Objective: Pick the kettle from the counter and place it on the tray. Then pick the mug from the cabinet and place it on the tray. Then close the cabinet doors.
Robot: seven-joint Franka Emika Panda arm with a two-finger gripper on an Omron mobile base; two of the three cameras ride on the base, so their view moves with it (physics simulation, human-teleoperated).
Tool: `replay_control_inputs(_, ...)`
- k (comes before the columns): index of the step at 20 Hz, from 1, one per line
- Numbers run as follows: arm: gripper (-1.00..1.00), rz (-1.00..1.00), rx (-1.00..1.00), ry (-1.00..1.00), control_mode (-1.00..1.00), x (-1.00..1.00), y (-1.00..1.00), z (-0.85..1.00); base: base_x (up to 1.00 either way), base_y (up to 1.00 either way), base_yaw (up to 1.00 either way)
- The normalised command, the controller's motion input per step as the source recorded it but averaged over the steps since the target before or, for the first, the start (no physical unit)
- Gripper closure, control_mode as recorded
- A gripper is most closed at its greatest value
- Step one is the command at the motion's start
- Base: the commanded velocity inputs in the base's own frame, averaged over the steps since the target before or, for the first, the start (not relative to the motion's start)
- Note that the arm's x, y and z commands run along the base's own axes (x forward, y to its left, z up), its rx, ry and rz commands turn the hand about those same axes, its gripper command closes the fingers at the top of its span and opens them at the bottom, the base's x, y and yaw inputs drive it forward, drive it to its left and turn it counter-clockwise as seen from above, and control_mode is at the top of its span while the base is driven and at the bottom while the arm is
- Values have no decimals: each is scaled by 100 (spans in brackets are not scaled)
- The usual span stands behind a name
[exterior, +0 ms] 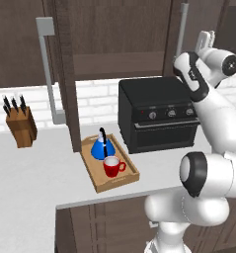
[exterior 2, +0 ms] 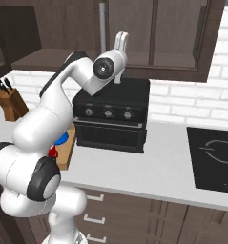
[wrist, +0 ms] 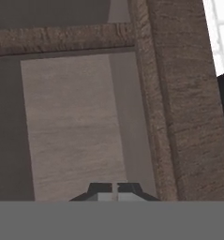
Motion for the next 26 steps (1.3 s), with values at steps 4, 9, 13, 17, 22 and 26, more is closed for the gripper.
replay_control_inputs(4, 100, -4, 0, 0, -100, -11, 0, 12, 0, 0, 0)
replay_control_inputs(9, 100, -2, 0, 2, -100, -31, 0, 32, 0, 0, 0)
replay_control_inputs(13, 100, 0, 0, 9, -100, -59, 0, 34, 0, 0, 0)
replay_control_inputs(17, 100, 0, 0, 15, -100, -97, 0, 12, 0, 0, 0)
replay_control_inputs(22, 100, 0, -1, 8, -100, -95, 8, 0, 0, 0, 0)
replay_control_inputs(26, 100, 7, -5, 5, -100, -76, 32, -7, 0, 0, 0)
